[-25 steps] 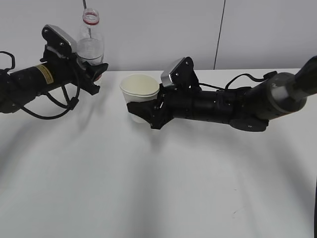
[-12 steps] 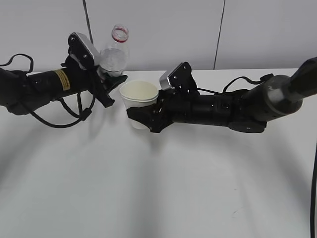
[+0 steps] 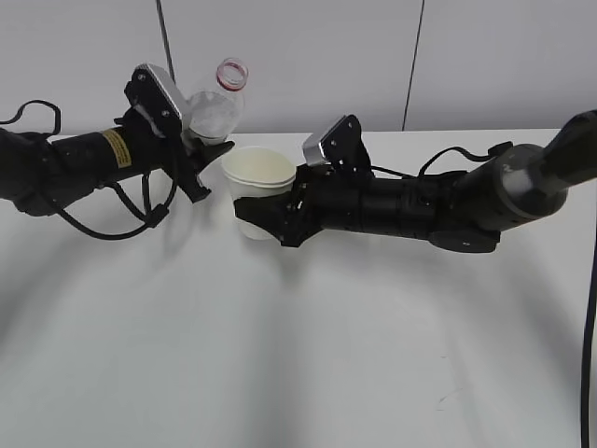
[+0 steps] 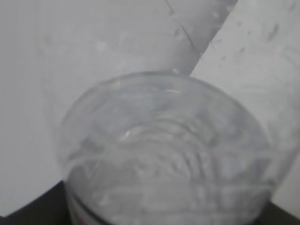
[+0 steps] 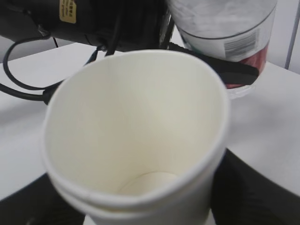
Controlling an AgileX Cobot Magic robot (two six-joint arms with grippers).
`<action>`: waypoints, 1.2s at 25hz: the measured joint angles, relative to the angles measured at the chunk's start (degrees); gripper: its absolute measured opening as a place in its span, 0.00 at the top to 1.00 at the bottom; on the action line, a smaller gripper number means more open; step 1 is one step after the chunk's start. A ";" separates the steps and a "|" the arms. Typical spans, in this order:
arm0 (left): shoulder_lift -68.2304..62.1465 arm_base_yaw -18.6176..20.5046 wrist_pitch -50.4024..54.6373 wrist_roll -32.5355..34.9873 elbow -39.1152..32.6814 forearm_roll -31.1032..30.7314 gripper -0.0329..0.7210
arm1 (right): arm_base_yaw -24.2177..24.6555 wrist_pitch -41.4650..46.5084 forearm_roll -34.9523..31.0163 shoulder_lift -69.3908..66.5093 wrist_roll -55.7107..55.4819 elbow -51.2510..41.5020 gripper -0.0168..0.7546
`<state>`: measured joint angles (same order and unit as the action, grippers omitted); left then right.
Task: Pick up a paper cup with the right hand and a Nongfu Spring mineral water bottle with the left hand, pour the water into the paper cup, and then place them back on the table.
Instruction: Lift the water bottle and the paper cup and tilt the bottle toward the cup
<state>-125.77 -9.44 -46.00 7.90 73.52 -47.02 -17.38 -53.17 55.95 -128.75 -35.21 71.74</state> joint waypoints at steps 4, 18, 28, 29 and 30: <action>0.00 0.00 0.19 4.33 0.88 2.95 0.43 | 0.00 -1.13 0.00 -0.08 0.00 0.00 0.32; 0.00 0.00 0.39 14.30 1.37 5.72 0.43 | 0.00 -0.92 1.23 -0.08 0.08 3.98 0.32; 0.00 0.98 -0.43 19.06 1.64 8.10 0.43 | 0.00 2.40 1.51 -0.08 -0.25 4.12 0.32; 0.00 1.10 -0.50 19.73 1.72 8.18 0.43 | 0.00 2.87 1.51 -0.08 -0.37 4.12 0.32; 0.00 1.15 -0.54 20.31 1.72 8.29 0.43 | 0.00 3.18 1.51 -0.08 -0.37 4.12 0.32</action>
<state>-125.77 -8.29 -46.54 28.21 75.24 -38.73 -17.38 -49.99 57.45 -128.84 -35.58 75.86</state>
